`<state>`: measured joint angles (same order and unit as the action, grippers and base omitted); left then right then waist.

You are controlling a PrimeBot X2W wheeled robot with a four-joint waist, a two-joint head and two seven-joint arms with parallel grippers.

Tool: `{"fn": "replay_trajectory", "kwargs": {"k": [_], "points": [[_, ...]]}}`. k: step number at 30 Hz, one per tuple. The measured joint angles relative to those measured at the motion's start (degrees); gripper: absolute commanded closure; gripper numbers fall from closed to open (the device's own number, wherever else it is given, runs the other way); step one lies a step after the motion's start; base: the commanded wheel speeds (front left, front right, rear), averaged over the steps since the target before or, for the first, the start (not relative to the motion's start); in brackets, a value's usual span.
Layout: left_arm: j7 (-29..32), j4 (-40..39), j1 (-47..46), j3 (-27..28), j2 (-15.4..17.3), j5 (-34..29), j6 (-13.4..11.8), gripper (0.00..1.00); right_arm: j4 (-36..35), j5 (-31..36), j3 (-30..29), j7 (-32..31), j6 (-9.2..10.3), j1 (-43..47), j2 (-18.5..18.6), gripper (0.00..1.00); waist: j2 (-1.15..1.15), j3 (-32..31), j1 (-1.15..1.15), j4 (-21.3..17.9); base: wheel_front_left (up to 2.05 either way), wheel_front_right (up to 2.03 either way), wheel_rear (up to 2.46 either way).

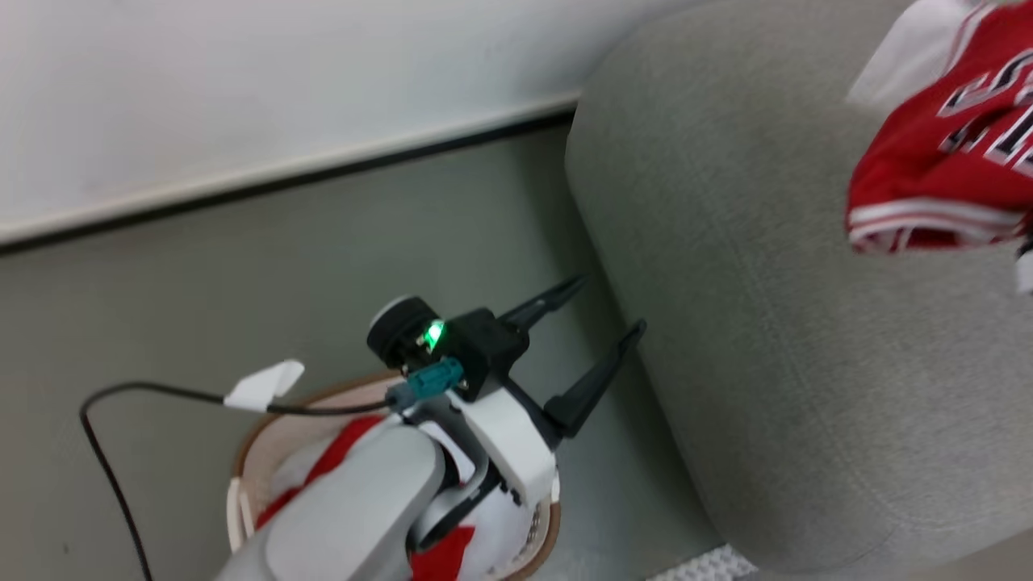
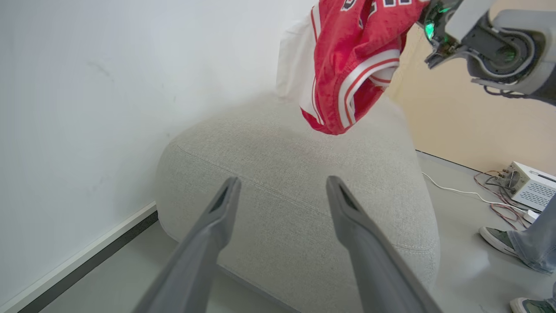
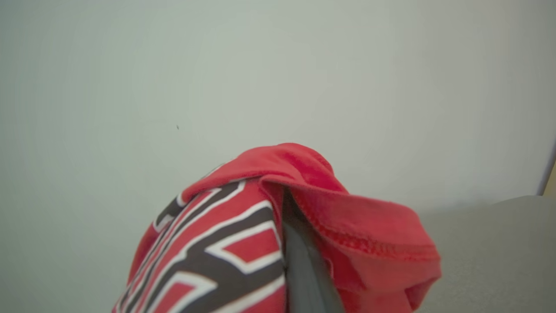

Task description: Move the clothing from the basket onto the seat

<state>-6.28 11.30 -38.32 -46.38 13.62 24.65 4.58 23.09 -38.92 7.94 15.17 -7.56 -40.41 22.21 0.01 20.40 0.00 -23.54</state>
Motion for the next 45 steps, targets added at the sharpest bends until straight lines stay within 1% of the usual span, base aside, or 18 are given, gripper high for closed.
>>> {"fn": "replay_trajectory", "kwargs": {"k": [3, 7, 10, 14, 16, 17, 18, 21, 22, 23, 24, 25, 28, 38, 41, 42, 43, 45], "points": [[1.8, -2.2, -2.6, 0.2, 1.0, -0.9, 0.0, 0.00, 3.6, -0.7, -2.6, 0.0, 0.00, -6.0, 2.0, 1.00, 0.00, 4.7, 0.01, 1.0, 0.00, 0.00, 0.00], [3.3, -4.2, -5.2, 0.0, 1.5, -2.0, 0.2, 0.00, 9.1, -1.5, -6.1, 0.0, 0.00, -13.5, 5.9, 1.00, 0.00, 11.0, 0.01, 2.8, 0.00, 0.00, 0.00], [3.6, -4.9, -6.5, 0.0, 1.5, -2.5, 0.1, 0.00, 13.5, -1.1, -6.8, 0.0, 0.00, -17.9, 8.0, 1.00, 0.00, 15.2, 0.02, 4.4, 0.00, 0.00, 0.00], [3.6, -5.4, -7.6, 0.0, 1.5, -2.9, 0.1, 0.00, 20.0, -0.3, -5.9, -0.2, 0.00, -22.2, 9.9, 1.00, 0.00, 19.8, 0.02, 6.9, 0.00, 0.00, 0.00], [3.5, -5.5, -8.1, 0.0, 1.5, -3.1, 0.1, 0.00, 23.7, -0.2, -4.2, -2.3, 0.00, -24.2, 10.4, 1.00, 0.00, 21.5, 0.02, 8.1, 0.00, 0.00, 0.00], [3.5, -5.5, -8.1, 0.0, 1.5, -3.1, 0.1, 0.00, 23.7, -0.2, -4.2, -2.3, 0.00, -24.2, 10.4, 1.00, 0.00, 21.5, 0.02, 8.1, 0.00, 0.00, 0.00], [3.2, -5.4, -8.4, 0.1, 1.6, -3.1, -0.1, 0.00, 26.9, 0.2, -2.5, -4.0, 0.00, -25.9, 10.7, 1.00, 0.00, 22.9, 0.02, 9.2, 0.00, 0.00, 0.00], [2.7, -5.0, -8.6, 0.1, 1.6, -3.1, -0.1, 0.00, 31.2, 0.5, 0.2, -8.9, 0.00, -27.7, 10.7, 1.00, 0.00, 24.0, 0.02, 10.6, 0.00, 0.00, 0.00], [2.5, -4.6, -8.6, 0.1, 1.6, -3.1, -0.1, 0.00, 32.7, 0.5, 1.5, -12.1, 0.00, -28.0, 10.7, 0.90, 0.00, 24.1, 0.02, 10.8, 0.00, 0.00, 0.00], [2.2, -4.3, -8.6, 0.2, 1.6, -3.0, -0.2, 0.00, 33.6, 0.8, 3.6, -15.4, 0.00, -27.9, 10.6, 0.53, 0.00, 23.9, 0.02, 10.9, 0.00, 0.00, 0.00], [2.1, -4.1, -8.5, 0.1, 1.5, -2.9, -0.2, 0.00, 34.4, 0.9, 4.8, -17.1, 0.00, -27.8, 10.5, 0.11, 0.00, 23.6, 0.02, 10.9, 0.00, 0.00, 0.00], [1.9, -3.8, -8.5, 0.2, 1.5, -2.8, -0.2, 0.00, 34.8, 0.7, 5.4, -18.2, 0.00, -27.9, 10.7, 0.00, 0.00, 23.2, 0.02, 10.8, 0.00, 0.00, 0.00], [1.4, -3.0, -8.4, 0.1, 1.2, -2.4, -0.2, 0.00, 35.0, -0.6, 7.5, -21.2, 0.00, -28.0, 12.0, 0.00, 0.00, 22.0, 0.01, 10.7, 0.00, 0.00, 0.00], [-1.4, 0.5, -6.0, 0.2, 0.9, -1.0, -0.6, 0.00, 33.0, -4.6, 15.3, -24.5, 0.00, -24.1, 13.1, 0.00, -0.01, 16.0, 0.00, 9.8, 0.00, 0.00, 0.00], [-2.8, 2.2, -4.3, 0.6, 0.9, 0.4, -0.9, 0.00, 31.3, -5.9, 18.3, -24.8, 0.00, -21.3, 13.8, 0.00, 0.00, 12.9, 0.00, 9.4, 0.00, 0.00, 0.00], [-2.8, 2.2, -4.3, 0.6, 0.9, 0.4, -0.9, 0.00, 31.3, -5.9, 18.3, -24.8, 0.00, -21.3, 13.8, 0.00, 0.00, 12.9, 0.00, 9.4, 0.00, 0.00, 0.00], [-3.8, 3.2, -3.1, 0.8, 0.8, 1.1, -1.1, 0.00, 30.0, -6.6, 20.1, -24.3, 0.00, -19.4, 14.7, 0.00, -0.01, 10.5, 0.00, 9.2, 0.00, 0.00, 0.00], [-4.3, 3.6, -2.5, 0.9, 0.7, 1.4, -1.1, 0.00, 29.3, -6.8, 20.9, -23.6, 0.00, -18.8, 15.4, 0.00, 0.00, 9.3, 0.00, 9.1, 0.00, 0.00, 0.00]]}}
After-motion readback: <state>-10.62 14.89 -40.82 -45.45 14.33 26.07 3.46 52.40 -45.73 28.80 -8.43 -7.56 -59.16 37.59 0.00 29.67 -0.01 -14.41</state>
